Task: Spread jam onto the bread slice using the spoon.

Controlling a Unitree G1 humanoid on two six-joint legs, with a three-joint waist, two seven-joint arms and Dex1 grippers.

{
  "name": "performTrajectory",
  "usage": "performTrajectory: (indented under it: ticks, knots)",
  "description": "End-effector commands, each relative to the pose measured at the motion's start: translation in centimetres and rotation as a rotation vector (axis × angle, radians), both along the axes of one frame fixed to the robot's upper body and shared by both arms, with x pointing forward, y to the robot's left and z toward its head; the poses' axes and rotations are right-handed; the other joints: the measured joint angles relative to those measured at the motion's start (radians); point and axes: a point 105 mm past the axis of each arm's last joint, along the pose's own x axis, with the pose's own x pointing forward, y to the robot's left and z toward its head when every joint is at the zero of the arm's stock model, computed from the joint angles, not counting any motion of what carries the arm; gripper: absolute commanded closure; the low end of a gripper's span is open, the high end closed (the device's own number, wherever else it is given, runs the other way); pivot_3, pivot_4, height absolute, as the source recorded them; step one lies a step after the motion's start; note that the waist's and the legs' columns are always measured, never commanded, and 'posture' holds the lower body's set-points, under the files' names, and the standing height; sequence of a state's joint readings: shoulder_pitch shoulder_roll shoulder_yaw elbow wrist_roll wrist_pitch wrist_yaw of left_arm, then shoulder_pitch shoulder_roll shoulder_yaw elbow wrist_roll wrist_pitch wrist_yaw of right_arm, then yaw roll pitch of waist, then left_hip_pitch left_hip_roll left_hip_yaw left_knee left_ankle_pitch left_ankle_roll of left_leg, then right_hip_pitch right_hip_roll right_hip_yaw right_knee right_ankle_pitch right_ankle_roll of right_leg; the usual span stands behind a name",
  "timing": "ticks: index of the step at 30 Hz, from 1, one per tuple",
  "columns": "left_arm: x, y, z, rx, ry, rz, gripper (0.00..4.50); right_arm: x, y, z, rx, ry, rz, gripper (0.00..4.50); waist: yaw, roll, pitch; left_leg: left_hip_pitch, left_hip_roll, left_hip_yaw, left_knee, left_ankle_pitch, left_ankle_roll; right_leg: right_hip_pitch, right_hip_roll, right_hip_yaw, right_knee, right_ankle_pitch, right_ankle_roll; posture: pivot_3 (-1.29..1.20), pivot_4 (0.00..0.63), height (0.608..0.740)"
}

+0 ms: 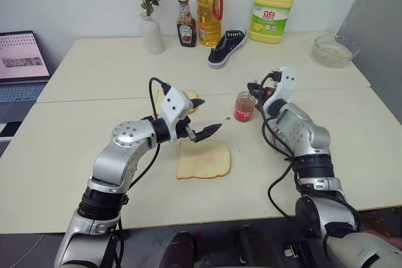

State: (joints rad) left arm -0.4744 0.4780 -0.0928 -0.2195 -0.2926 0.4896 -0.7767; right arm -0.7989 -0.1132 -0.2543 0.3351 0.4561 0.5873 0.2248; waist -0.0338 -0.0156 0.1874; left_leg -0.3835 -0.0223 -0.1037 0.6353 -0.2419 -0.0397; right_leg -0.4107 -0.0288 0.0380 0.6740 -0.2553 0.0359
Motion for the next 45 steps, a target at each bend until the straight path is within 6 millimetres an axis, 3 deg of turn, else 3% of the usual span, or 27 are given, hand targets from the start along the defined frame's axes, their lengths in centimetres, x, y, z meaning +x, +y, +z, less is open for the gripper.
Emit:
performTrajectory:
  ticks: [1,14,34,45]
  knots:
    - [-0.3,0.1,1.0,-0.014,-0.046,-0.008,0.00,0.0,-0.2,2.6,0.076,-0.038,-0.007,4.47,0.000,0.000,0.000,0.000,0.000,0.000,0.000,0.000,0.000,0.000,0.000,0.000,0.000,0.000,0.000,0.00,0.150,0.740]
    - [-0.1,0.3,0.8,-0.001,-0.043,-0.011,0.00,-0.4,-2.2,5.6,0.259,-0.022,-0.035,4.47,-0.001,0.000,0.000,0.000,0.000,0.000,-0.001,0.000,0.000,0.000,0.000,0.000,0.000,0.000,0.000,0.00,0.150,0.740]
    - [0.2,1.0,1.0,0.024,-0.052,-0.021,0.00,-0.7,-4.4,6.4,0.438,0.001,-0.085,4.47,-0.001,0.000,0.000,0.000,0.000,0.001,-0.002,0.000,0.000,0.000,0.000,0.000,0.000,0.000,0.000,0.00,0.150,0.740]
    - [0.1,1.7,1.5,0.040,-0.048,-0.074,0.00,-1.5,-4.3,7.9,0.753,0.016,-0.019,4.47,-0.002,0.000,0.000,0.000,0.000,0.001,-0.004,0.000,0.000,-0.001,0.000,0.000,-0.001,0.000,0.000,0.00,0.150,0.740]
